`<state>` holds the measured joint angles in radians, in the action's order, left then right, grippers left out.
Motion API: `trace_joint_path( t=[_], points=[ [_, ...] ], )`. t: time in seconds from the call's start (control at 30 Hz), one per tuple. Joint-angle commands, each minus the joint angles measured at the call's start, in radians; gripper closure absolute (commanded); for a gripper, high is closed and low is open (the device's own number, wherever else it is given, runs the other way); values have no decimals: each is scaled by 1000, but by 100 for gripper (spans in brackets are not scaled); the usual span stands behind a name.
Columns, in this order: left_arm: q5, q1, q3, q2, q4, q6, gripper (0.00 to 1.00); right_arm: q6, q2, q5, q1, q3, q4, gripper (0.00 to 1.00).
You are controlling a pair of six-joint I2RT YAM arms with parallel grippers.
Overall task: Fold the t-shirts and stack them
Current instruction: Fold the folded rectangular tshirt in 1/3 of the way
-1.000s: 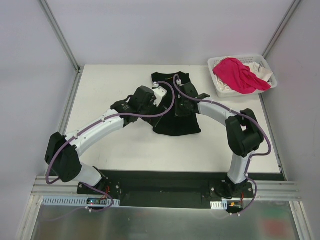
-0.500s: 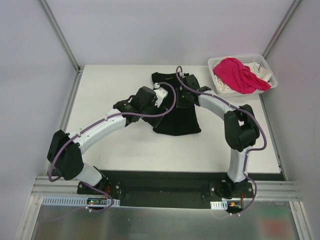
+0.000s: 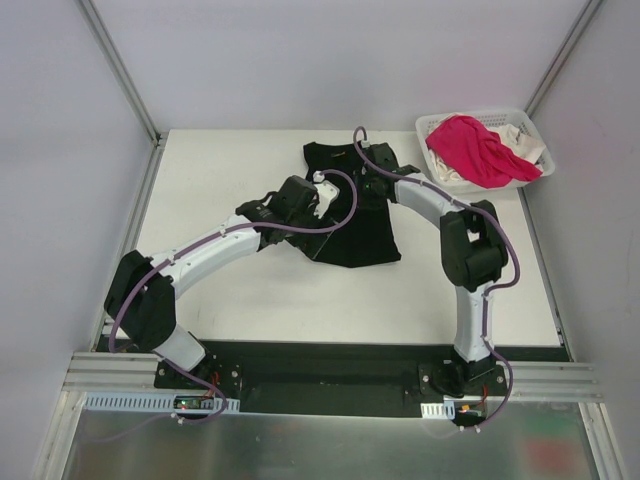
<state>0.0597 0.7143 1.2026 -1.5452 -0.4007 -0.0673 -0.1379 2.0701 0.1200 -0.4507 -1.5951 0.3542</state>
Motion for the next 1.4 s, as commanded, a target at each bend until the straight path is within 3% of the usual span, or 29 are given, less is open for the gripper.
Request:
trace_joint_path(
  t=[0.0, 0.17, 0.47, 0.7, 0.9, 1.03, 1.13, 1.37],
  points=[
    [-23, 7, 37, -3, 13, 0, 9, 3, 8, -5, 12, -31, -6, 73],
    [-26, 7, 37, -7, 16, 17, 9, 7, 31, -19, 30, -58, 14, 58],
    [-81, 7, 61, -16, 33, 49, 10, 17, -10, -25, 92, -83, 32, 57],
    [-127, 8, 78, -35, 49, 66, 11, 46, -146, -13, 115, -14, 46, 56],
    [-172, 8, 71, -59, 68, 66, 11, 30, -309, 29, 78, 144, 17, 56],
    [-101, 11, 68, -50, 69, 66, 11, 32, -366, 29, 6, 193, 19, 56],
    [-14, 11, 74, -21, 69, 66, 11, 28, -346, 23, -12, 192, 11, 56],
    [20, 10, 80, 46, 69, 90, 10, 17, -249, 47, -34, 129, 5, 56]
  ],
)
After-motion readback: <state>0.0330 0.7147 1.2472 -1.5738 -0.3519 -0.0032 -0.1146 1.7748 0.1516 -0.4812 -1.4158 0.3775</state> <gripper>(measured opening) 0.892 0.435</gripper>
